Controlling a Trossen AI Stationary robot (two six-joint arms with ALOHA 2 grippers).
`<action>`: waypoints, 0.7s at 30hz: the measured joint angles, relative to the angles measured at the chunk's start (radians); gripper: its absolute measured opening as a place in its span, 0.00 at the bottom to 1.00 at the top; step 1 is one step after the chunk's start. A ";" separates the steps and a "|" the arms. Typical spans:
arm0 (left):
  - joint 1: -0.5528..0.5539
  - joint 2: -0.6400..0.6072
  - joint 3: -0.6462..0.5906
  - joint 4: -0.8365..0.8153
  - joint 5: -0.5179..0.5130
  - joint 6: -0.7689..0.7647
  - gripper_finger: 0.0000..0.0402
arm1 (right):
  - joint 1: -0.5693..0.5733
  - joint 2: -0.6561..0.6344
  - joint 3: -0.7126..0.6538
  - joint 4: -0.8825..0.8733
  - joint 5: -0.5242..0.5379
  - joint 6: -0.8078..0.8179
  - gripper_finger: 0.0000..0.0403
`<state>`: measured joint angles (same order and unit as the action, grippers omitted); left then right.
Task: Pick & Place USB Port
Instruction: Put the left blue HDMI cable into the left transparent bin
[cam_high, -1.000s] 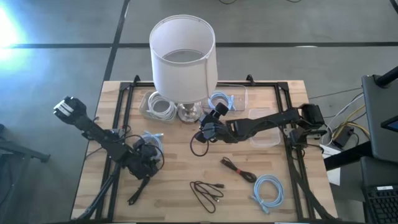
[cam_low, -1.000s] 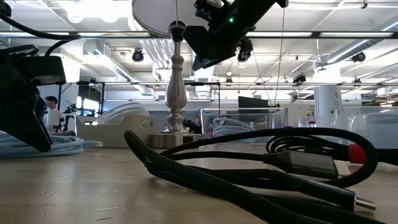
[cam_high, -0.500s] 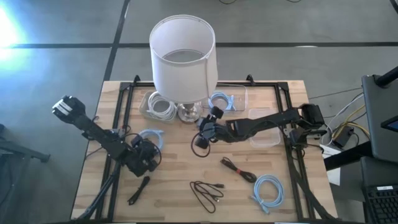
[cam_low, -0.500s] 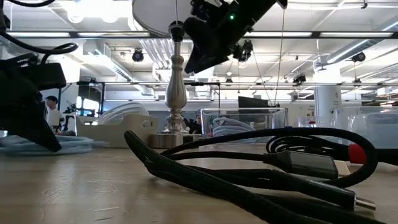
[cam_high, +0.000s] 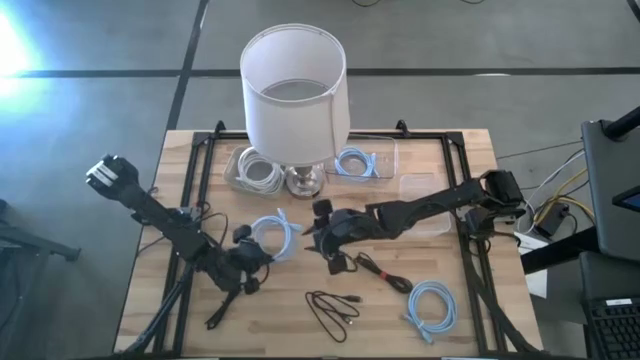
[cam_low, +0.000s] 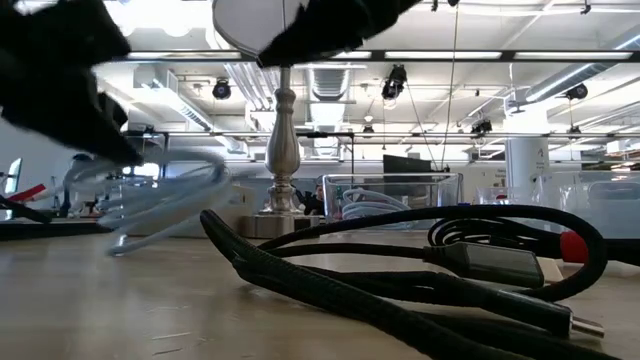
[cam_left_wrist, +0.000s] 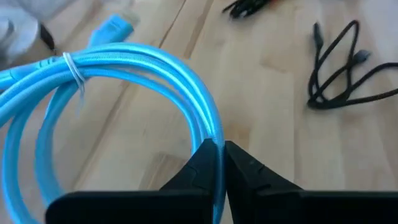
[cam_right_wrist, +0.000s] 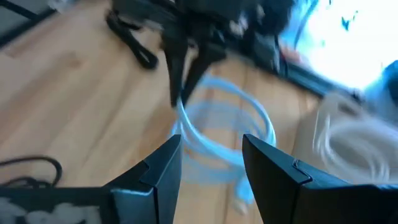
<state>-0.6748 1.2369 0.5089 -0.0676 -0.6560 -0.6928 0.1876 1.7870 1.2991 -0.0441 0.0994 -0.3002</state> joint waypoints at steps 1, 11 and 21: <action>0.002 0.000 0.012 -0.003 -0.001 0.017 0.05 | 0.008 0.000 0.000 0.020 -0.008 -0.017 0.41; 0.034 0.000 0.118 0.005 -0.019 0.240 0.05 | 0.030 0.038 0.000 0.048 -0.133 -0.045 0.41; 0.068 0.003 0.135 0.049 0.014 0.299 0.06 | 0.044 0.093 0.000 0.096 0.027 -0.214 0.41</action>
<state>-0.6067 1.2399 0.6434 -0.0190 -0.6422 -0.3934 0.2316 1.8805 1.2991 0.0520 0.1260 -0.5139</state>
